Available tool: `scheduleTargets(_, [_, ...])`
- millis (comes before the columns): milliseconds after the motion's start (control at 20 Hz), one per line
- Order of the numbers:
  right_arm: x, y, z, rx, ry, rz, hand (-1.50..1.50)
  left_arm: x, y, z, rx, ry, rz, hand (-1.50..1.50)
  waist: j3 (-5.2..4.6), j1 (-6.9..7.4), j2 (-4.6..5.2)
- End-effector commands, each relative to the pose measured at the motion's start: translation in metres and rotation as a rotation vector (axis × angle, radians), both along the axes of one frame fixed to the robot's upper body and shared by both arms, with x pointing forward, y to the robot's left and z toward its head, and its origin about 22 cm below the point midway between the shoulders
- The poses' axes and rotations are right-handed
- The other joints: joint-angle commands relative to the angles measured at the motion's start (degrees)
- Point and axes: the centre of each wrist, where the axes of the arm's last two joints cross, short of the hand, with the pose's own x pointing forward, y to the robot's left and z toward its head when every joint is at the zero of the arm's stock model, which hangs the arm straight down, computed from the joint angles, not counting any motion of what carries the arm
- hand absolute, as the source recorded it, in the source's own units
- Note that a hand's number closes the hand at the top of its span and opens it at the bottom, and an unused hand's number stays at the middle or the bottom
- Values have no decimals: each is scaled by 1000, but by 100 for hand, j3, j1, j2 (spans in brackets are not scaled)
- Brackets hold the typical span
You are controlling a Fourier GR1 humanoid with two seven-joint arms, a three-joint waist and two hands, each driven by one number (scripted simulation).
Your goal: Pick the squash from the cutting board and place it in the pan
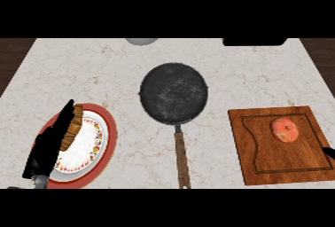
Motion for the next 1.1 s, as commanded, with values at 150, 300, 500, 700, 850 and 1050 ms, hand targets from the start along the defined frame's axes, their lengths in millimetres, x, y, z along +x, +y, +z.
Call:
scheduleTargets(150, [8,4,70,27,248,205,-150,-7,-7,7,-15,-1,-19,0,21,77,-4])
scheduleTargets(300, [26,8,90,68,277,282,-150,-8,-9,-4,-1,4,-23,0,28,108,11])
scheduleTargets(500, [49,20,119,94,359,363,-150,-3,-10,-10,-3,3,-38,0,27,136,26])
scheduleTargets(700, [75,9,117,155,410,330,-150,-8,-10,-5,-10,-8,-29,0,32,145,22])
scheduleTargets(850, [88,33,117,185,479,367,-150,-10,5,4,-4,-19,-29,0,30,169,19])
scheduleTargets(1050, [115,25,121,198,558,407,-150,9,3,-5,12,-18,-25,0,29,171,43])
